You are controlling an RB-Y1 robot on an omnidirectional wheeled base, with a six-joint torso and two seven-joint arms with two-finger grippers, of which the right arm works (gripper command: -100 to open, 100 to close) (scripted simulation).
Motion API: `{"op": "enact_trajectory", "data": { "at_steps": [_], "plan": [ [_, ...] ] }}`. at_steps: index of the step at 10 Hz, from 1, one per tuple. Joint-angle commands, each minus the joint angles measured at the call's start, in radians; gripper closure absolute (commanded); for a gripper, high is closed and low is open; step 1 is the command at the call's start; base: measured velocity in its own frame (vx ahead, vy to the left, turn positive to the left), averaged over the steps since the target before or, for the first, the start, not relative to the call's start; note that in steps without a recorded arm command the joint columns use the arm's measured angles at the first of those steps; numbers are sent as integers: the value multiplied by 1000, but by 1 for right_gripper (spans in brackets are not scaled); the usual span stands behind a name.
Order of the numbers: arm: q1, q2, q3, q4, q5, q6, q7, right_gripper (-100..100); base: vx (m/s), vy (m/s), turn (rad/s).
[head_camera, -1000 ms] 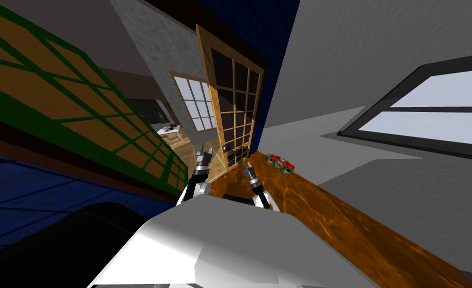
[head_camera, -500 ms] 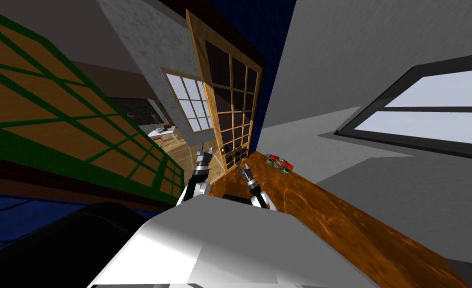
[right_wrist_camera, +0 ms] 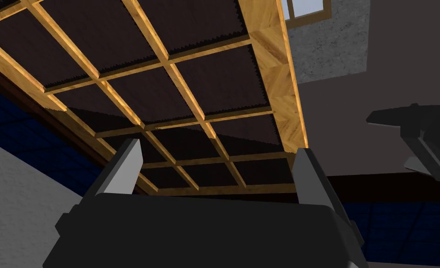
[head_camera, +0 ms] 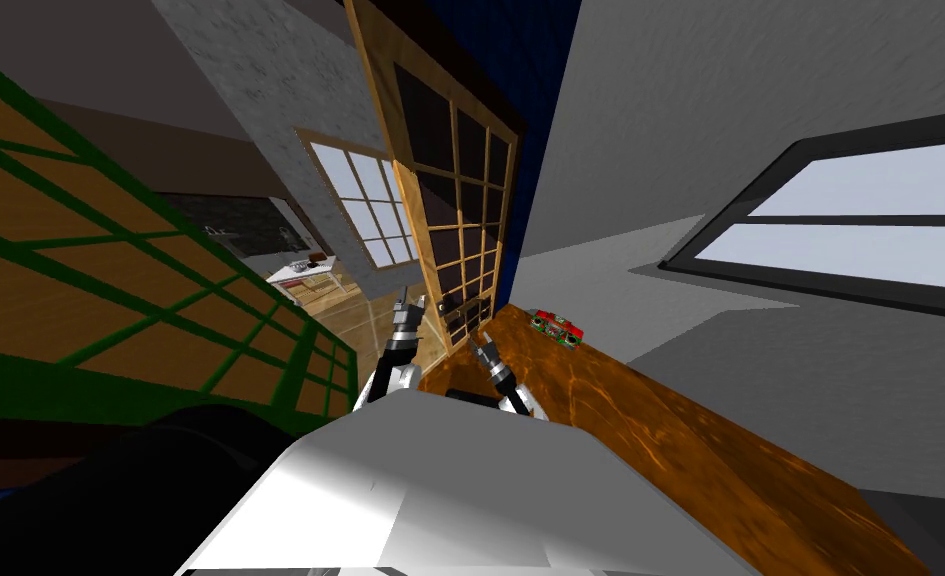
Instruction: Push the door open
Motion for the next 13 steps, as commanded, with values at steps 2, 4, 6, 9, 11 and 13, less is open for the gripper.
{"op": "enact_trajectory", "data": {
  "at_steps": [2, 4, 6, 9, 11, 13],
  "plan": [
    [-19, 3, 17, 62, 17, -27, 35, -100, 83, 40, -63],
    [-36, 8, 38, 114, 36, -43, 70, -100, 101, 60, -118],
    [-53, 13, 58, 166, 56, -59, 105, -100, 128, 75, -108],
    [-74, 22, 84, 229, 79, -79, 147, -100, 126, 88, -103],
    [-94, 31, 108, 290, 102, -99, 189, -100, 114, 77, -127],
    [-107, 40, 125, 331, 117, -112, 216, -100, 136, 93, -103]
  ]
}}
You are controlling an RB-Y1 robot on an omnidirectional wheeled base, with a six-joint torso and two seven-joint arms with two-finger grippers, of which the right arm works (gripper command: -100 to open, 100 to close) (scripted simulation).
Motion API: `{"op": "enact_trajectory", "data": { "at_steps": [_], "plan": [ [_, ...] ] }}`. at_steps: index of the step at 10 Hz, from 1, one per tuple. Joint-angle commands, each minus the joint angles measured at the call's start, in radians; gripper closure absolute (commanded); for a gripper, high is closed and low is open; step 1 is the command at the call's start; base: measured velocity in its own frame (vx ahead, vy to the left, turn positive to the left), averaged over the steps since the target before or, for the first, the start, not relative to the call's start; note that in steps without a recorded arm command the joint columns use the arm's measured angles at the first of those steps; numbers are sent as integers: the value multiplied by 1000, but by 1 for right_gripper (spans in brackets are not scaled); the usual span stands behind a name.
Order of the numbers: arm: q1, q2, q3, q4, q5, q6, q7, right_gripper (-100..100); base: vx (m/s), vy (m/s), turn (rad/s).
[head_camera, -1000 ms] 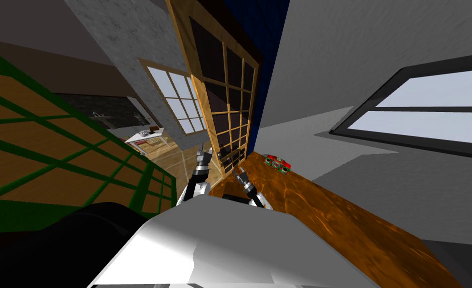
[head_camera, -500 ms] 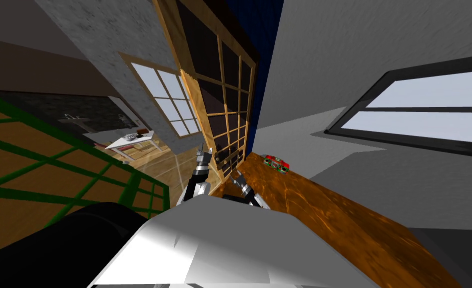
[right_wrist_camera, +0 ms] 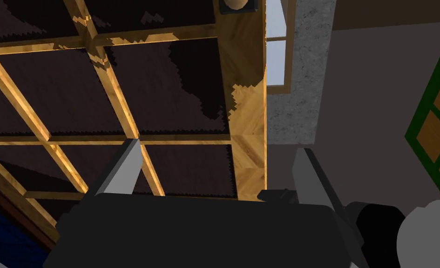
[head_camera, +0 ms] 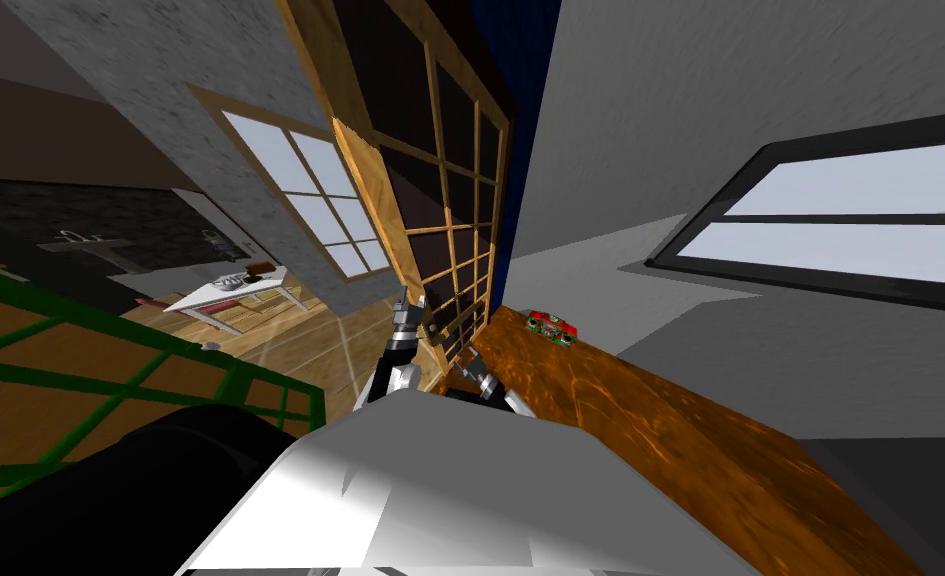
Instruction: Push the door open
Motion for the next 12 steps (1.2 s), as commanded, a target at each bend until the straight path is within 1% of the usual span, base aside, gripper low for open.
{"op": "enact_trajectory", "data": {
  "at_steps": [1, 3, 4, 6, 8, 11, 12],
  "plan": [
    [-9, 6, 17, 32, 15, -10, 27, -100, 114, 86, -100],
    [-29, 20, 41, 91, 37, -29, 66, -100, 127, 108, -124],
    [-32, 23, 45, 102, 41, -33, 73, -100, 113, 86, -66],
    [-46, 35, 62, 143, 57, -46, 101, -100, 112, 80, -86],
    [-61, 51, 80, 188, 74, -60, 132, -100, 100, 97, -102],
    [-70, 62, 90, 215, 84, -68, 149, -100, 62, 56, -41],
    [-65, 58, 89, 203, 82, -63, 143, -100, 21, 14, -8]
  ]
}}
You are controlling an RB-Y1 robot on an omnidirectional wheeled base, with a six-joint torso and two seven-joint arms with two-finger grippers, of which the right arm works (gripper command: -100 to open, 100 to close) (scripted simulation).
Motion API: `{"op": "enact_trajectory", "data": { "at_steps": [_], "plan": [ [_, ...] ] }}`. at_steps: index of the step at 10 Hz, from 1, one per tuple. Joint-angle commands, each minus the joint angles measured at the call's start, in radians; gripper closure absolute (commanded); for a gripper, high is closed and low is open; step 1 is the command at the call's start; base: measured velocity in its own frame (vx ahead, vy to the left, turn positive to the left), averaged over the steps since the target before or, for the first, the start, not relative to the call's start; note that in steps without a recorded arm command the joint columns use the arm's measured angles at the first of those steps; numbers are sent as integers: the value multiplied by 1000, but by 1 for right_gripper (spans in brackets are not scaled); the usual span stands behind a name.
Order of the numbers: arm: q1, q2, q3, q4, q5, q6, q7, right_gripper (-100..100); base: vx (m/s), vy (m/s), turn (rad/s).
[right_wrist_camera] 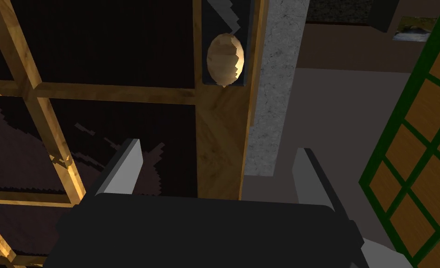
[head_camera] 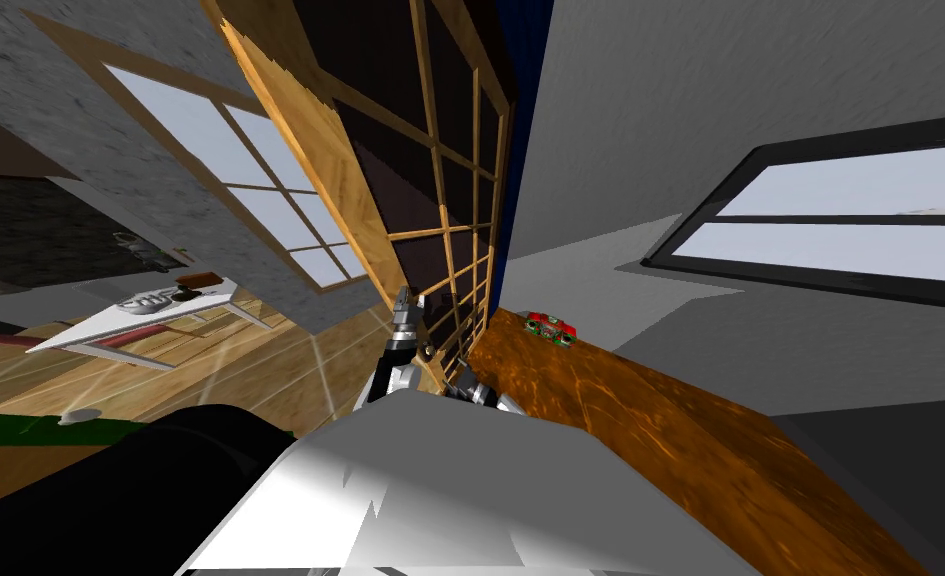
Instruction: Push the door open
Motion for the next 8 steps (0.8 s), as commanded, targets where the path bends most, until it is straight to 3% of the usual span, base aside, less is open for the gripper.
{"op": "enact_trajectory", "data": {
  "at_steps": [1, 5, 8],
  "plan": [
    [1, -21, -1, 1, -1, 0, 3, -100, 45, 91, 25],
    [3, -35, -3, 3, -5, -1, 8, -100, 73, 174, 3],
    [5, -21, -5, 5, -7, -1, 13, -100, 88, 184, 23]
  ]
}}
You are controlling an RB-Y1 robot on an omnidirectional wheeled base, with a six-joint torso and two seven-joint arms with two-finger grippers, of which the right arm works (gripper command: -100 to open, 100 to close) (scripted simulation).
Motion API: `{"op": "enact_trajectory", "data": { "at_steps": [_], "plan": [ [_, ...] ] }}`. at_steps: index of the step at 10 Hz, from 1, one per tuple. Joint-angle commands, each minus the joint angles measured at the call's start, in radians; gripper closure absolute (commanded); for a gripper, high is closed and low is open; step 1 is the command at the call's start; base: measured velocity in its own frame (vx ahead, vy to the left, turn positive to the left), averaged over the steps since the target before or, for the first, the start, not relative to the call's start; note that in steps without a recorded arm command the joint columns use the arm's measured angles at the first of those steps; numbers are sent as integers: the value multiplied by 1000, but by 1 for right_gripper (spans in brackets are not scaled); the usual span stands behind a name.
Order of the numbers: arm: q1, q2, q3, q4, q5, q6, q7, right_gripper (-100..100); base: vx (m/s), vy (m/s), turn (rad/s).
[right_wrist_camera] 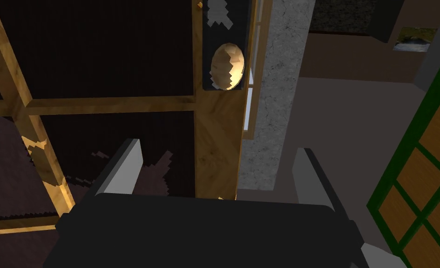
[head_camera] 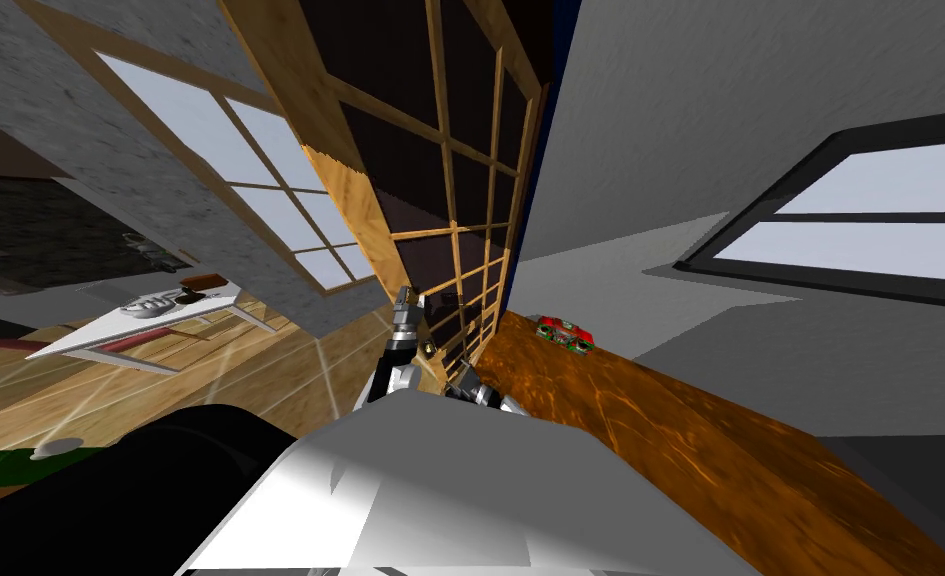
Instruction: Push the door open
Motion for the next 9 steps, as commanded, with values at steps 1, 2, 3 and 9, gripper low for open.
{"op": "enact_trajectory", "data": {
  "at_steps": [1, 2, 3, 9],
  "plan": [
    [3, 11, 0, -4, -1, 2, 1, -100, 77, 175, 10],
    [4, 26, 0, -3, -2, 1, 3, -100, 69, 153, 10],
    [1, 22, -2, 8, -2, -4, 6, -100, 30, 67, -4],
    [1, 22, -2, 8, -2, -4, 6, 100, -6, -14, 1]
  ]
}}
